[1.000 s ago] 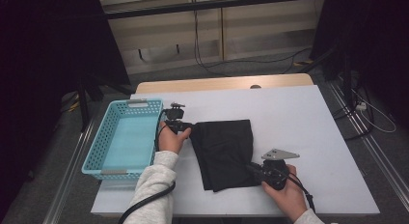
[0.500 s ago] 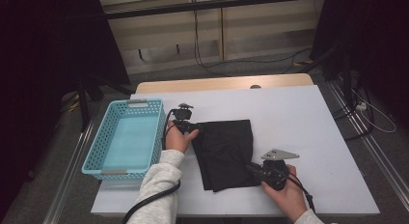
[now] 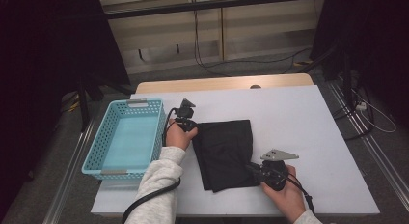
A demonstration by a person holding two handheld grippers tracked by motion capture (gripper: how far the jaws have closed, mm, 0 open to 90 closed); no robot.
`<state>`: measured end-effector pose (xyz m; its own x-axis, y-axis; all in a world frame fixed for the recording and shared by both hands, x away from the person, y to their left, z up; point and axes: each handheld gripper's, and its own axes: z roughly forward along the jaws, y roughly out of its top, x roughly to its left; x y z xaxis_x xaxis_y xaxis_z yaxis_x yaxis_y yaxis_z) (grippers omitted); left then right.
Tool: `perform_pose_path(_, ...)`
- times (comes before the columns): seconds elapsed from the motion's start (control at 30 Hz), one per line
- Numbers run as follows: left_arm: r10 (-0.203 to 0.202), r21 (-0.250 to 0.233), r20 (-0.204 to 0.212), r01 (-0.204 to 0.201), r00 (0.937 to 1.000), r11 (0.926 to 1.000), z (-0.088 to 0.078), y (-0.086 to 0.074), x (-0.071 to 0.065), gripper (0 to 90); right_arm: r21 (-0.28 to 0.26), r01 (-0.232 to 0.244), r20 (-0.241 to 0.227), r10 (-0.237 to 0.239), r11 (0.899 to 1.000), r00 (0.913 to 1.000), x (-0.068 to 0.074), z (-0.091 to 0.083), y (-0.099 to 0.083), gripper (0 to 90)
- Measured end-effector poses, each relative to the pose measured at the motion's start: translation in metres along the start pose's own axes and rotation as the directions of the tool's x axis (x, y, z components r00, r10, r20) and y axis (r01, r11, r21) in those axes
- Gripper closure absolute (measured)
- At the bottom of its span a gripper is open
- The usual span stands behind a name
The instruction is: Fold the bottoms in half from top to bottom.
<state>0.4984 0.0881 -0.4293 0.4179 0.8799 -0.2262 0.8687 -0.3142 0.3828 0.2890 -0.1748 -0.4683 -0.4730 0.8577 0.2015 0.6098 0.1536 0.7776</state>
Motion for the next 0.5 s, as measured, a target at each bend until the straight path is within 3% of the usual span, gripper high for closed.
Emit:
perform_pose_path(0.27, -0.007, 0.103, -0.035, 0.011, 0.9994, 0.9947, -0.015, 0.019, -0.007, 83.0, -0.014, 0.022, -0.001, -0.022, 1.000, 0.9998, 0.003, -0.005, 0.004, 80.9)
perform_pose_path(0.5, -0.009, 0.159, -0.053, 0.017, 0.9986, 0.9872, -0.025, 0.028, -0.009, 83.3, -0.019, 0.030, -0.006, -0.030, 0.999, 0.9995, 0.007, -0.006, 0.005, 81.0)
